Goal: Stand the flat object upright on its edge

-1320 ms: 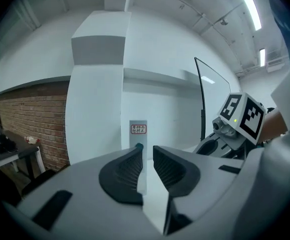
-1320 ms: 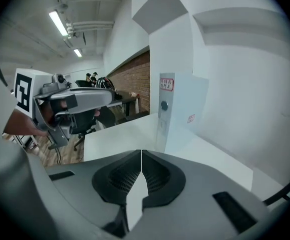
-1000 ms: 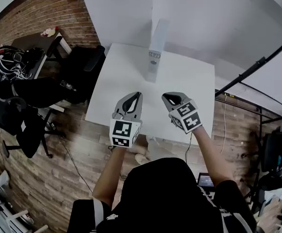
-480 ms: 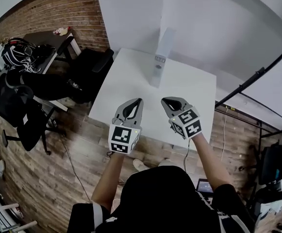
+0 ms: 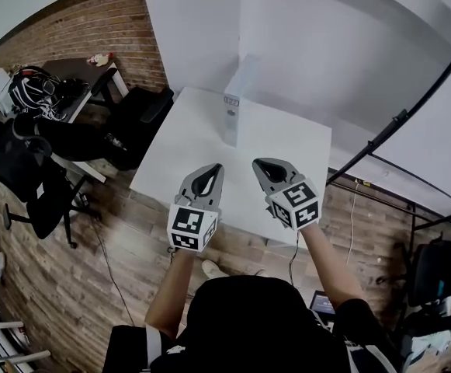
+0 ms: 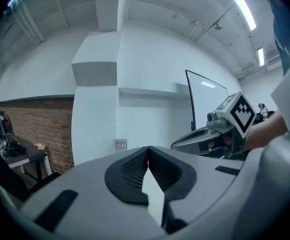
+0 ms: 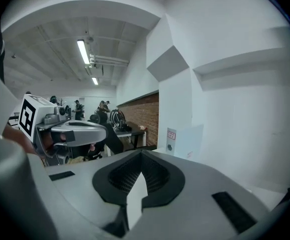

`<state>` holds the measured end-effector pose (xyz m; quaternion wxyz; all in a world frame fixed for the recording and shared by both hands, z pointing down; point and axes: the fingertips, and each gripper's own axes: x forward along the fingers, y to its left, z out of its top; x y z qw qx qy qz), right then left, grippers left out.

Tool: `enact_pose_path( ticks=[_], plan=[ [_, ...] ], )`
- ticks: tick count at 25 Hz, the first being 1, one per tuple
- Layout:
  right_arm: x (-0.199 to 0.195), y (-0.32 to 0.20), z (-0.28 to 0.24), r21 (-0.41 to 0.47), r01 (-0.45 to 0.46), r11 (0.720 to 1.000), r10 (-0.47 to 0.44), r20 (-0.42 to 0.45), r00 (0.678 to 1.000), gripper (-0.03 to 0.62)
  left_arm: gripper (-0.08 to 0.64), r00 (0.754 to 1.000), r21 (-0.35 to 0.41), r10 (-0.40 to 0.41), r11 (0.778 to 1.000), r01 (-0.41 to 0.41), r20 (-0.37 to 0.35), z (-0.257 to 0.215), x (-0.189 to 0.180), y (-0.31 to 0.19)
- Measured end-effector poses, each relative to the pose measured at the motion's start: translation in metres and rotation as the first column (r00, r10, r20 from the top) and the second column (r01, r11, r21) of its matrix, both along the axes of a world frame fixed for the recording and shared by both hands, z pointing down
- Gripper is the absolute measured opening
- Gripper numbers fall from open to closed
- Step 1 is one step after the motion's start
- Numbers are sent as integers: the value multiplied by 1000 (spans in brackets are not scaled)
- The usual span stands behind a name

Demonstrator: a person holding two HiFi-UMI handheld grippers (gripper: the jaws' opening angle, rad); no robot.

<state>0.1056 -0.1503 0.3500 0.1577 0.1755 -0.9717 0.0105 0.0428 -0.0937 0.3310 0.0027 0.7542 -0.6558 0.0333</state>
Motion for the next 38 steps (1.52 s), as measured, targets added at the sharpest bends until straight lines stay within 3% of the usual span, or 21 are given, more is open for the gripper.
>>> enact_pose_path(
  ticks=[12,24,38],
  plan=[
    [53,12,-35,21,37,999,-39,106,994,40,15,998,27,-59,998,58,38,-21,54,8],
    [100,26,-30,18,43,999,-45,130,990,40,15,994,48,-104,994,103,26,-17,96,27],
    [121,35,-29,58,84,995,-89,102,991,40,15,993,47,-106,993,104,46,-16,121,34]
  ],
)
